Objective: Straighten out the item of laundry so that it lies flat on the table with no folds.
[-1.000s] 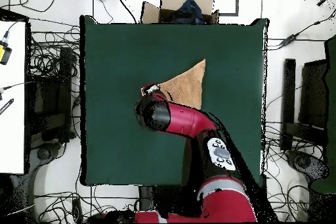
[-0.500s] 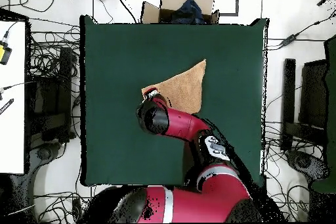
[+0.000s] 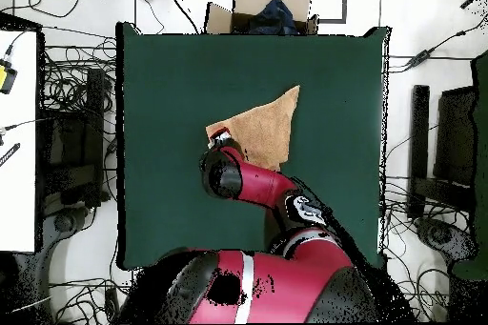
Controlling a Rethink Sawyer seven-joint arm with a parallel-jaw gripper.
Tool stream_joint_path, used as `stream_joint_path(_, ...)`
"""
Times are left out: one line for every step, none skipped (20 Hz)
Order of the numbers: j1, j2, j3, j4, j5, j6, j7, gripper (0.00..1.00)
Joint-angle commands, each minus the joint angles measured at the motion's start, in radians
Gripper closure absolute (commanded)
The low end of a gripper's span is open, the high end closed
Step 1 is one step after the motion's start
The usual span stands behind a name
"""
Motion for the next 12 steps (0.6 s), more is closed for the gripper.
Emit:
stream_joint_path(-0.003,0.211,0.091,-0.15,0.009,-0.118,0.122,0.0)
stream_joint_path(-0.004,0.218,0.1,-0.163,0.01,-0.122,0.123,0.0)
stream_joint_path(-0.002,0.227,0.112,-0.181,0.015,-0.134,0.129,0.0)
stream_joint_path(-0.001,0.231,0.12,-0.192,0.022,-0.137,0.135,0.0)
stream_joint_path(0.001,0.236,0.129,-0.203,0.028,-0.141,0.14,0.0)
stream_joint_path(0.002,0.238,0.135,-0.21,0.033,-0.14,0.143,0.0)
stream_joint_path(-0.002,0.242,0.151,-0.222,0.035,-0.138,0.147,0.0)
stream_joint_path(-0.001,0.244,0.156,-0.227,0.039,-0.137,0.151,0.0)
stream_joint_path(-0.007,0.245,0.173,-0.23,0.037,-0.141,0.159,0.0)
stream_joint_path(-0.005,0.247,0.177,-0.236,0.04,-0.142,0.163,0.0)
stream_joint_path(-0.006,0.253,0.191,-0.249,0.043,-0.143,0.167,0.0)
stream_joint_path(-0.005,0.252,0.196,-0.248,0.044,-0.148,0.172,0.0)
